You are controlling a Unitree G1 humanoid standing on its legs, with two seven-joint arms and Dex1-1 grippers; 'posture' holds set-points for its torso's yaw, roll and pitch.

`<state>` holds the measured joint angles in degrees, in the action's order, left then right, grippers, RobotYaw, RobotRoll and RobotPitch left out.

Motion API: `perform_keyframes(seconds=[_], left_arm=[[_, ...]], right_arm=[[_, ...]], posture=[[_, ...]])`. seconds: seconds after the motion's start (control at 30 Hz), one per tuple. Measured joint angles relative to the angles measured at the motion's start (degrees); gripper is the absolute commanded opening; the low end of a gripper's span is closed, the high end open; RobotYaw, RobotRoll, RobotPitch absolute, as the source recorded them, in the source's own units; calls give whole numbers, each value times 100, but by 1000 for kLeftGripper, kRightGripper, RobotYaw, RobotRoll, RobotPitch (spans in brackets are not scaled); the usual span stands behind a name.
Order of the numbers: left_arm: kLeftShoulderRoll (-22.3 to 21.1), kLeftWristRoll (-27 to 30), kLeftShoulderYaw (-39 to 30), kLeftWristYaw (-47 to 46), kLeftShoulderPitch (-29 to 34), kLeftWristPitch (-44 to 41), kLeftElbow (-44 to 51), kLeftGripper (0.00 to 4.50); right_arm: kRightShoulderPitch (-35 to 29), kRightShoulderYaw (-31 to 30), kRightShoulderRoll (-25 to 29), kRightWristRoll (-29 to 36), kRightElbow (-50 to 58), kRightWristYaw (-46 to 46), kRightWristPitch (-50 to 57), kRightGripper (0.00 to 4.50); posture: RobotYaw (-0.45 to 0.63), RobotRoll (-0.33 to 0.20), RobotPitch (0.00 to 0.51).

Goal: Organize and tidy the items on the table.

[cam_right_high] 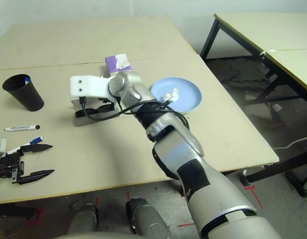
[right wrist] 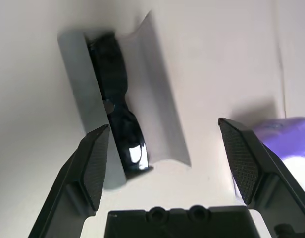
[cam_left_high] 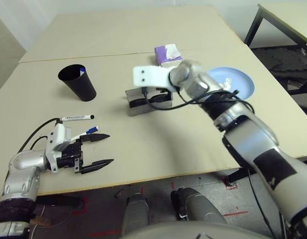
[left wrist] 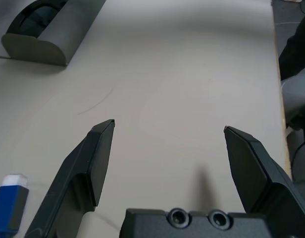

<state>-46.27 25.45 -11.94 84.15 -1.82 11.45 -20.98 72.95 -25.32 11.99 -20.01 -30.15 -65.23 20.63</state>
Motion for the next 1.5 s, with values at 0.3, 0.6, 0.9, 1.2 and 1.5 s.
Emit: perform_keyframes(seconds=[0.3, 0.6, 0.9, 1.2, 1.5], left_arm=[[-1, -4, -101, -28, -159, 79, -288, 4500], [-31, 2, -273, 32, -174, 227, -538, 4500], [-35, 13, -321, 47, -151, 241, -582, 4500], [-32, 97, -366, 46, -143, 223, -571, 4500], [-32, 132, -371, -40, -100, 144, -376, 4500]], right_arm=[[-2225, 1376, 879, 1468, 3442, -346, 2779, 4454], [-5341, 2826, 748, 2977, 4989, 442, 2162, 4454], [-6197, 3411, 773, 3650, 4237, 531, -473, 4454], [-6656, 3403, 1104, 3768, 3349, 428, -2179, 4454], [-7196, 3237, 1656, 3963, 2776, -412, -3090, 4454]], posture=[[-76, 0, 137], [-76, 0, 138], [-60, 0, 145], [-49, 0, 145], [-52, 0, 146]])
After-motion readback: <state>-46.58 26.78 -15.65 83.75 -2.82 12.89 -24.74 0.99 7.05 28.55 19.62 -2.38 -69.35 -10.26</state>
